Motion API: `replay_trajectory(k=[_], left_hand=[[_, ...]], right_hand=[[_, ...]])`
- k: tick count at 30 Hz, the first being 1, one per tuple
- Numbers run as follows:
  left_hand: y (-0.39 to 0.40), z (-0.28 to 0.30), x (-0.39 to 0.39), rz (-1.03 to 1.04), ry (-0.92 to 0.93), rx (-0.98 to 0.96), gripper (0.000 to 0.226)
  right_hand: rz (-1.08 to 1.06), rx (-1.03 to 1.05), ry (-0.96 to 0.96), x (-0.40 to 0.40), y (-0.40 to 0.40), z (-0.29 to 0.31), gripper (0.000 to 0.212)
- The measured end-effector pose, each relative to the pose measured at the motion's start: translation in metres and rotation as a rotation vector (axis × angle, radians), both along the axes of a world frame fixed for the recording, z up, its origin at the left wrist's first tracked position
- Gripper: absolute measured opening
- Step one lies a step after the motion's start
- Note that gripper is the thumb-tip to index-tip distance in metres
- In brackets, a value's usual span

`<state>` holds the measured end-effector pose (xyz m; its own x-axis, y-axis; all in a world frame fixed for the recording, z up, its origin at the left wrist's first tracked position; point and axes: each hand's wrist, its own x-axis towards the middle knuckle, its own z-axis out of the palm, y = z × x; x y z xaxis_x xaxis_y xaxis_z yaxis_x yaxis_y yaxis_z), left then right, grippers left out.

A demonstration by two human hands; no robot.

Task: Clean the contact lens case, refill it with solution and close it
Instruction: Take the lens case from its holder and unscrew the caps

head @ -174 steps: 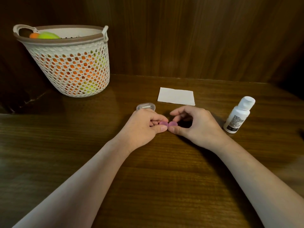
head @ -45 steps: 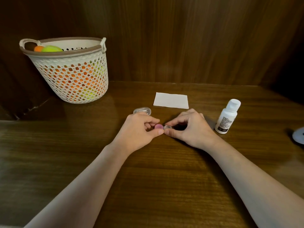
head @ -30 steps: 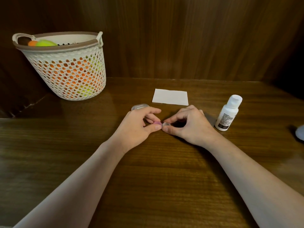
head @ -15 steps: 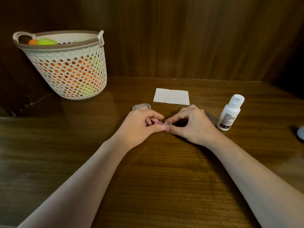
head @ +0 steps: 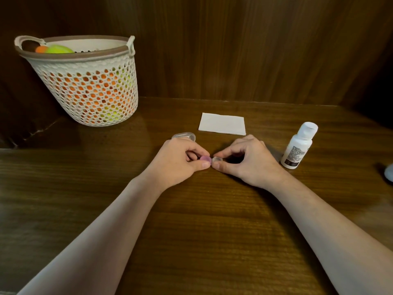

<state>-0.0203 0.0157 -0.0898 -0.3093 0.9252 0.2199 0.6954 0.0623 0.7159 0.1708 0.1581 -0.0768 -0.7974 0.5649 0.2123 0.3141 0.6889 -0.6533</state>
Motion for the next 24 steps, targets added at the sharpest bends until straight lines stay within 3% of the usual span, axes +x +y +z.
replay_trajectory(k=[5,11,15,24], left_hand=[[0.002,0.000,0.003,0.066,0.013,0.004,0.014],[0.001,0.003,0.004,0.095,-0.001,-0.053,0.026],[-0.003,0.008,0.004,-0.045,-0.046,-0.059,0.052],[-0.007,0.007,0.001,-0.054,-0.168,0.047,0.046]], right_hand=[[0.004,0.001,-0.012,0.000,-0.003,0.002,0.014],[0.012,-0.019,-0.004,0.001,-0.004,0.004,0.011],[0.010,-0.027,-0.004,0.001,-0.004,0.005,0.010],[-0.002,-0.035,-0.017,0.000,-0.005,0.005,0.012]])
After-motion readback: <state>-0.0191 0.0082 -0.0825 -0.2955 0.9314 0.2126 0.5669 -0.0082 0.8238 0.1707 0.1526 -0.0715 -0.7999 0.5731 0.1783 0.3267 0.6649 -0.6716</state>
